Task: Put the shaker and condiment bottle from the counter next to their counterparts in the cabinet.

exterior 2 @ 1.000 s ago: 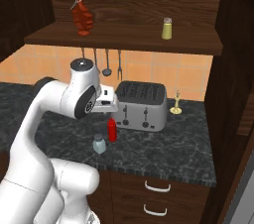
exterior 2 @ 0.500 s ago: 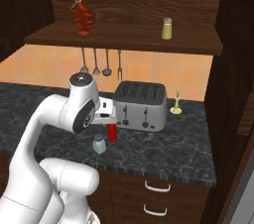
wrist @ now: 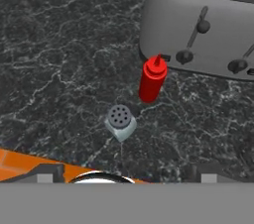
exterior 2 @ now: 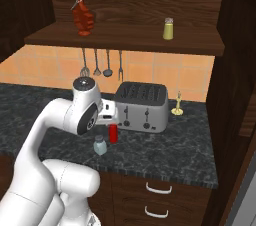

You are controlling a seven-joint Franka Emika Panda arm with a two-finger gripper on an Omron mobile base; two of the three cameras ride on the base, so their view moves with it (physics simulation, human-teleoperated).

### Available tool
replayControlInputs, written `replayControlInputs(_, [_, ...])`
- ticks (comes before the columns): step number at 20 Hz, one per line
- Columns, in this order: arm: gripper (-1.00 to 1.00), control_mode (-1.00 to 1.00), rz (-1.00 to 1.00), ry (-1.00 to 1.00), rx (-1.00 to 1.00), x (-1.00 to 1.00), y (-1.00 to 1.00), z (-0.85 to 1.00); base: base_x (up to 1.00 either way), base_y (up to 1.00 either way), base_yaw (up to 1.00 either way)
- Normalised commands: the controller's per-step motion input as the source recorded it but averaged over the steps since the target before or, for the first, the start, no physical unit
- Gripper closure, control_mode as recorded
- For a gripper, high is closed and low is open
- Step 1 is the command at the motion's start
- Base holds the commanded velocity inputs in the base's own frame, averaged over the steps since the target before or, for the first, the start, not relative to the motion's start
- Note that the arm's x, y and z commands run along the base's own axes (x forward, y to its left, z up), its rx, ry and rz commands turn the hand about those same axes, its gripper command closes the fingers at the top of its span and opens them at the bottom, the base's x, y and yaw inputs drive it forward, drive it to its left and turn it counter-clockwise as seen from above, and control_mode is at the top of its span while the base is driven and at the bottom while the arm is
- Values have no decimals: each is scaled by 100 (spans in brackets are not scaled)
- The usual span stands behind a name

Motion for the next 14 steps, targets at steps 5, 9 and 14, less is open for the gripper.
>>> replayControlInputs(5, [-100, -100, 0, 1, 0, 32, 0, -5, 0, 0, 0])
replayControlInputs(9, [-100, -100, 0, 0, 0, 0, 0, -16, 0, 0, 0])
replayControlInputs(14, [-100, -100, 0, 0, 0, 0, 0, -32, 0, 0, 0])
